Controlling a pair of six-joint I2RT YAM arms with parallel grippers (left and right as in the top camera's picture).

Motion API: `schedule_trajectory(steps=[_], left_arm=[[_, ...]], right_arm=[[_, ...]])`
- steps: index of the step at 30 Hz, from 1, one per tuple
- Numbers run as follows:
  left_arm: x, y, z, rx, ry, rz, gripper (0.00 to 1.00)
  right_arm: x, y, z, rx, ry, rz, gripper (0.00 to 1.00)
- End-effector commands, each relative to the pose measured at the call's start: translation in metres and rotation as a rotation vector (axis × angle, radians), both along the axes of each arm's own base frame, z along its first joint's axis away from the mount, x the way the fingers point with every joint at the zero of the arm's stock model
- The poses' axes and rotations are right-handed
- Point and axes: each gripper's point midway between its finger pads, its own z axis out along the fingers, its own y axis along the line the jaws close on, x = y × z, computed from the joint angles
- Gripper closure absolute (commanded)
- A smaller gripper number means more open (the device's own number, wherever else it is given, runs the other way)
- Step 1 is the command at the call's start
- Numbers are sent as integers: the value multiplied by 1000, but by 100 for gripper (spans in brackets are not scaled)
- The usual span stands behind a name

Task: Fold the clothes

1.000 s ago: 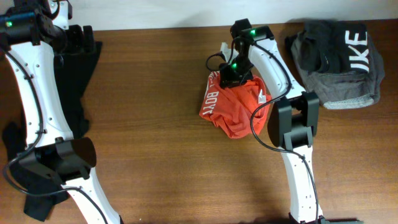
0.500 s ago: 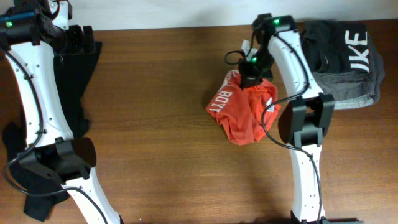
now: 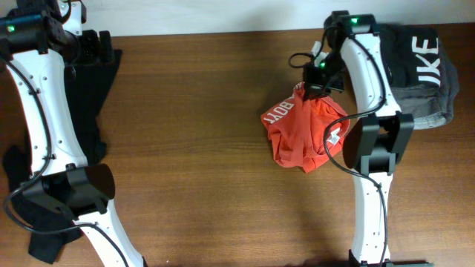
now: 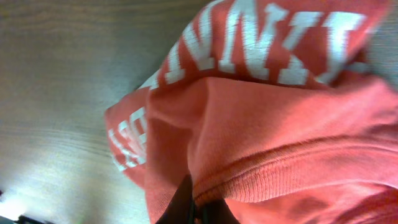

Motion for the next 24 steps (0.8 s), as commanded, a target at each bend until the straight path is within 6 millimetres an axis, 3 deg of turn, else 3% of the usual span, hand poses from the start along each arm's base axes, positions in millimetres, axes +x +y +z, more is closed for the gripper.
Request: schedule_trajectory(steps=[1, 8, 15, 19, 24], left_arm=[[1, -1, -3, 15, 7, -18, 1], [-1, -2, -4, 14, 14, -20, 1], [0, -2, -3, 14, 11, -20, 1], [2, -1, -2, 17, 0, -19, 1], [3, -1, -1, 17, -2, -19, 1]], right_arm=[[-7, 27, -7, -22, 19, 42, 96], [-28, 17, -55, -160, 155, -27, 96], [-46, 7, -110, -155, 228, -61, 96], [-46, 30, -121, -88, 179, 68, 96], [-47, 76, -125, -83, 79, 297, 96]])
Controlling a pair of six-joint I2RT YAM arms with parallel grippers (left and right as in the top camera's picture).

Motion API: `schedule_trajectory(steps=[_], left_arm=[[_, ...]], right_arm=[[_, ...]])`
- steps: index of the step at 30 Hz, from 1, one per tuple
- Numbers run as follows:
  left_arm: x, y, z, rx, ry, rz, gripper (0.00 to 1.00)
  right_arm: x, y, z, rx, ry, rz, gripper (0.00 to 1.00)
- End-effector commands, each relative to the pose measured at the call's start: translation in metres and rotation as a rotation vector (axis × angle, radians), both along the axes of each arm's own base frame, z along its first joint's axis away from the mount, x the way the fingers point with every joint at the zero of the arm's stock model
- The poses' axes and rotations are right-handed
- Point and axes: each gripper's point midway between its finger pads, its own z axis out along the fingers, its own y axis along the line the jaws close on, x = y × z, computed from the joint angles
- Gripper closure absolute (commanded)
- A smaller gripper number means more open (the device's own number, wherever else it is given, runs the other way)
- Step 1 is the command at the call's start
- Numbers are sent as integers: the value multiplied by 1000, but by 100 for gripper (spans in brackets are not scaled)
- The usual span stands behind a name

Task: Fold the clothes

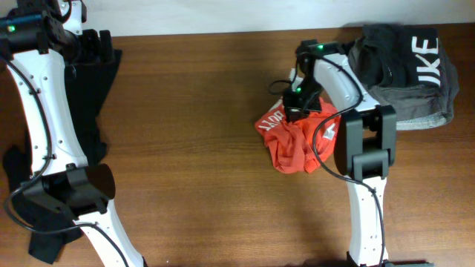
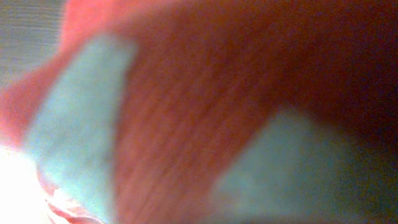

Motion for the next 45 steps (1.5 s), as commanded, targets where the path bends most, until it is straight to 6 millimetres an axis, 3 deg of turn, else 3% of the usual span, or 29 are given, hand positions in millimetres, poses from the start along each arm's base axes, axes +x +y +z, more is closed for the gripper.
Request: schedule_trajectory(steps=[1, 9, 14, 17, 21, 23, 27, 29, 32, 35, 41, 45], left_arm=[[1, -1, -2, 16, 5, -17, 1], [1, -1, -3, 16, 7, -17, 1], [0, -1, -3, 15, 10, -17, 1], [0, -1, -3, 15, 9, -17, 1], [0, -1, -3, 15, 10, -17, 1], [0, -1, -3, 15, 10, -17, 1], [0, -1, -3, 15, 10, -18, 1], [0, -1, -3, 15, 10, -18, 1], [0, -1, -3, 17, 12, -22, 1], [-1, -1, -3, 34, 15, -51, 1], [-1, -1, -3, 34, 15, -50, 1], [-1, -1, -4, 33, 18, -50, 1]], right_arm=[[-22, 45, -47, -47, 8, 261, 96], [-39, 97, -41, -209, -101, 672, 96], [-35, 117, -27, -235, -150, 674, 96], [-26, 120, -6, -204, -170, 610, 96], [-10, 111, 40, -142, -185, 477, 96], [-2, 98, 71, -72, -182, 356, 96], [3, 71, 107, 68, -149, 227, 96], [10, 56, 114, 116, -150, 172, 95], [21, 29, 115, 145, -149, 97, 75], [26, 12, 116, 173, -144, 50, 63], [25, 11, 114, 162, -146, 73, 52], [22, 4, 106, 146, -74, -51, 47]])
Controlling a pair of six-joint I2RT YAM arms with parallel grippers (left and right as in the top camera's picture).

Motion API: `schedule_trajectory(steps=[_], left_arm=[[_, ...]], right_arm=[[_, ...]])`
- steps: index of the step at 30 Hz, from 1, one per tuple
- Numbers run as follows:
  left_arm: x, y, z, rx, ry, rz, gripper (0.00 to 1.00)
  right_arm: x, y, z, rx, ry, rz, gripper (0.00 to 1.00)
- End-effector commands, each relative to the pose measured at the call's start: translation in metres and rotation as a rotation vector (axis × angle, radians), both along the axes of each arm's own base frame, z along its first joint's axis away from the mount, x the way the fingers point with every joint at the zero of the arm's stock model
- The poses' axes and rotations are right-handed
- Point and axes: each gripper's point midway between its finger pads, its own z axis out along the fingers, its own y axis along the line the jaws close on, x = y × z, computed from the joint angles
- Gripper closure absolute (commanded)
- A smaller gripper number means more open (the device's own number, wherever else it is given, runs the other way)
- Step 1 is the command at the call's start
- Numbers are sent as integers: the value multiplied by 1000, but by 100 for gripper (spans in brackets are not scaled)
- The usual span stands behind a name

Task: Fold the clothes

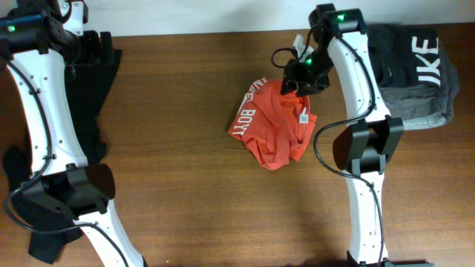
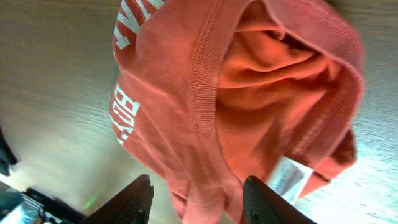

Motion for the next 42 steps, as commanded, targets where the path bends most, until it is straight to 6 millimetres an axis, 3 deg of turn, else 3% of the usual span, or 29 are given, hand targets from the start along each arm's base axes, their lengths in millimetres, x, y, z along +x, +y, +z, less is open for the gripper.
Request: schedule_trajectory(steps=[1, 5, 9, 11, 13, 14, 15, 18, 21, 25, 32, 42], left_arm=[[-1, -1, -3, 13, 14, -16, 1], [-1, -1, -4, 13, 16, -16, 1], [-1, -1, -4, 17, 17, -22, 1], [-1, -1, -4, 17, 17, -22, 1], [-2, 0, -4, 23, 18, -24, 1], [-2, 1, -4, 30, 21, -27, 1], [-3, 1, -5, 41, 28, -45, 1], [-5, 0, -6, 40, 35, -46, 1], [-5, 0, -6, 40, 34, -46, 1], [-5, 0, -6, 39, 34, -46, 1], [-4, 0, -6, 39, 33, -47, 1], [-3, 0, -5, 37, 27, -48, 1]], right_arm=[[-5, -4, 0, 11, 71, -116, 47], [-1, -19, 11, 21, 56, -163, 50], [-3, -24, 47, 25, -40, -144, 50], [-8, -31, 72, -4, -106, -142, 43], [-16, -40, 92, -52, -152, -149, 21], [-20, -44, 98, -64, -163, -153, 15], [-32, -53, 110, -83, -171, -172, 12], [-53, -73, 113, -95, -132, -214, 12], [-78, -92, 93, -106, -24, -253, 12], [-90, -96, 50, -108, 78, -249, 12], [-75, -70, -27, 56, 56, -250, 12], [-69, -33, -85, 249, 16, -336, 14]])
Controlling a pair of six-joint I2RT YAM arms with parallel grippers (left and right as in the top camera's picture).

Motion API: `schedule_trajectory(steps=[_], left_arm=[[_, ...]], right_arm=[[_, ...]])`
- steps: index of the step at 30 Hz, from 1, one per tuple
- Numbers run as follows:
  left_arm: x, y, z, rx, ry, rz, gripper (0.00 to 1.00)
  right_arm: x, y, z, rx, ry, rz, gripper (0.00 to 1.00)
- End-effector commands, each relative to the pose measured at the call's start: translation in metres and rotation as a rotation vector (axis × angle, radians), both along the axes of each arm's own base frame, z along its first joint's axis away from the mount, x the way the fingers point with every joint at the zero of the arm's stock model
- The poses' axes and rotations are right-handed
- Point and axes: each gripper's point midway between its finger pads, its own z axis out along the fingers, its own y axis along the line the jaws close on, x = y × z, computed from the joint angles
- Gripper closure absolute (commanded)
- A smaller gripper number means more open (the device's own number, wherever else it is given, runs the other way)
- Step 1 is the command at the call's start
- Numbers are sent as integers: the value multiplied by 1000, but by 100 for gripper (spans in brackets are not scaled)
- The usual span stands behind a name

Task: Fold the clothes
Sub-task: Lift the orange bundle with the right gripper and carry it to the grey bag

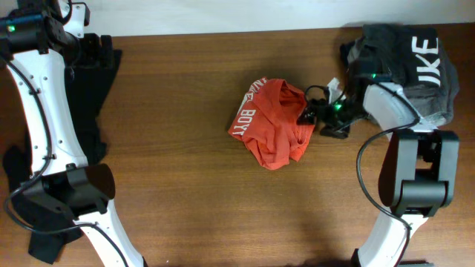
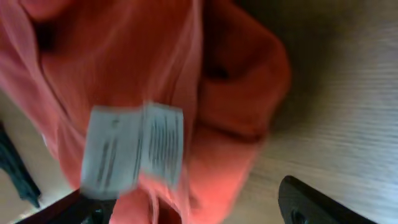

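A crumpled red garment (image 1: 271,122) with white lettering lies on the table's middle. My right gripper (image 1: 318,119) sits low at its right edge. In the right wrist view the red cloth (image 2: 230,93) and its white care label (image 2: 134,155) fill the frame. The right gripper (image 2: 193,211) is open, its fingers (image 2: 311,202) spread wide with the cloth's edge between them. My left gripper (image 1: 90,46) is at the far left corner over dark clothes (image 1: 93,96); its jaws cannot be made out.
A grey and black pile of clothes (image 1: 412,63) with white letters lies at the back right, just behind the right arm. More dark cloth (image 1: 41,245) hangs at the left front. Bare brown tabletop (image 1: 185,185) surrounds the red garment.
My right gripper was open above the red garment's upper right corner; now it is lower down, at the garment's right edge, still open. The garment lies where it was.
First my right gripper was shut on the red garment close to the grey pile. Then the garment was a little further left. Then it lay in the table's middle with the gripper open above it, and now the gripper is at its right edge.
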Motion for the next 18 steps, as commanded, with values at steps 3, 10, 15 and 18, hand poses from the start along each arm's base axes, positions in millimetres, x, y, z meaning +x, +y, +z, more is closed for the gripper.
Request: schedule_trajectory(steps=[3, 10, 15, 18], left_arm=[[2, -3, -2, 9, 3, -25, 1], [1, -4, -2, 5, 4, -27, 1], [2, -10, -2, -8, 2, -40, 1], [2, -10, -3, -8, 5, -40, 1]], right_arm=[[-2, 32, -20, 116, 24, -114, 17], [19, 51, -26, 143, -43, -168, 28], [40, 80, -26, 147, -103, -210, 70], [45, 93, -24, 137, -145, -190, 96]])
